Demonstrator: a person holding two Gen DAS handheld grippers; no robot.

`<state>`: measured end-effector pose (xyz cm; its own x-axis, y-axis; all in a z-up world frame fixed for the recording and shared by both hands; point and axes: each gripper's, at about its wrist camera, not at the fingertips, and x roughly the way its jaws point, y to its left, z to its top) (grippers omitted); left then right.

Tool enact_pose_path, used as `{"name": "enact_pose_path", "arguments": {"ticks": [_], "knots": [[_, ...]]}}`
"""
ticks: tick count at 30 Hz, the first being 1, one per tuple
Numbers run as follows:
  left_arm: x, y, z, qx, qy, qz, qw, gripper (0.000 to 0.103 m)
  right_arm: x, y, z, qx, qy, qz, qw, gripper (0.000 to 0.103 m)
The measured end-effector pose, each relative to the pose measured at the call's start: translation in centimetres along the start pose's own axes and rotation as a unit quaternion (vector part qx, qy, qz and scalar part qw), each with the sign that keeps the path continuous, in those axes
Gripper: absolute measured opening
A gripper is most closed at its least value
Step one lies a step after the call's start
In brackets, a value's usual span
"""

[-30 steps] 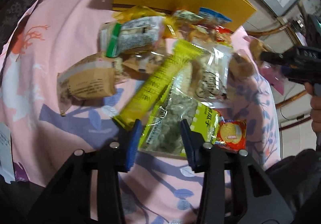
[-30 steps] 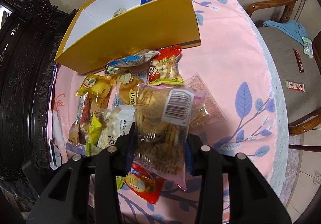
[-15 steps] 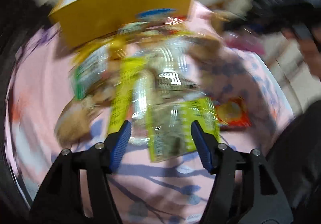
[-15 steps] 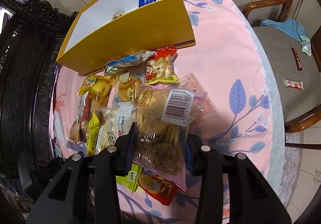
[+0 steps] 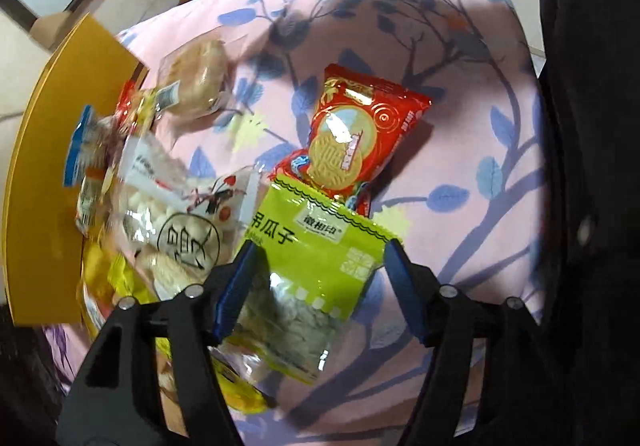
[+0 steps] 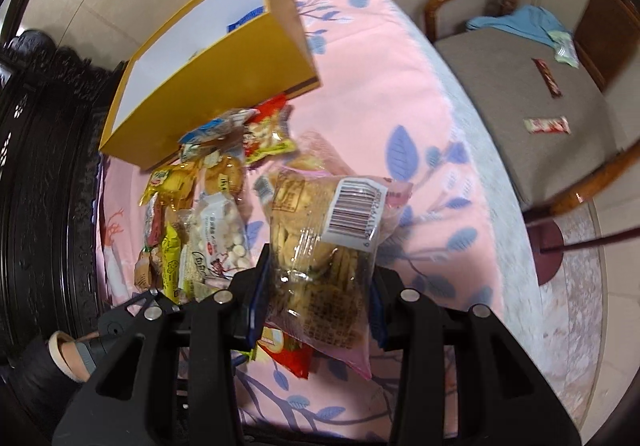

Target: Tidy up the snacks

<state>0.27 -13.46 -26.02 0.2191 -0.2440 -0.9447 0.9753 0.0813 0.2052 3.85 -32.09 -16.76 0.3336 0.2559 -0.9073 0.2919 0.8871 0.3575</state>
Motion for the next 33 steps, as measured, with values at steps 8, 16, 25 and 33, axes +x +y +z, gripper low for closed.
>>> {"name": "enact_pose_path", "arguments": {"ticks": [8,16,25,33], "knots": [[2.6,1.4,-0.2,-0.029,-0.003,-0.042,0.9987,0.094,-0.2,-0.5,-2.3,0.025,0.007,-0.01,1.0,0.041],[2.4,1.3,-2.4,-0.139,0.009,-0.059,0.9886,0.079,-0.2,-0.7,-2.9,0.037,0.003,-0.003,0.999,0.041],[-0.7,2.7,-7.1,-0.324,-0.047,-0.048,0.9437,0.079,0.1,0.4,-2.7,0.02,0.002,0.012,1.0,0.041],[-6.5,4.9,-9.3,-0.402,-0.109,-0.013,0.9088,0.079,0.2,2.0,-1.4,-0.005,-0.003,0.018,1.0,0.042]]}}
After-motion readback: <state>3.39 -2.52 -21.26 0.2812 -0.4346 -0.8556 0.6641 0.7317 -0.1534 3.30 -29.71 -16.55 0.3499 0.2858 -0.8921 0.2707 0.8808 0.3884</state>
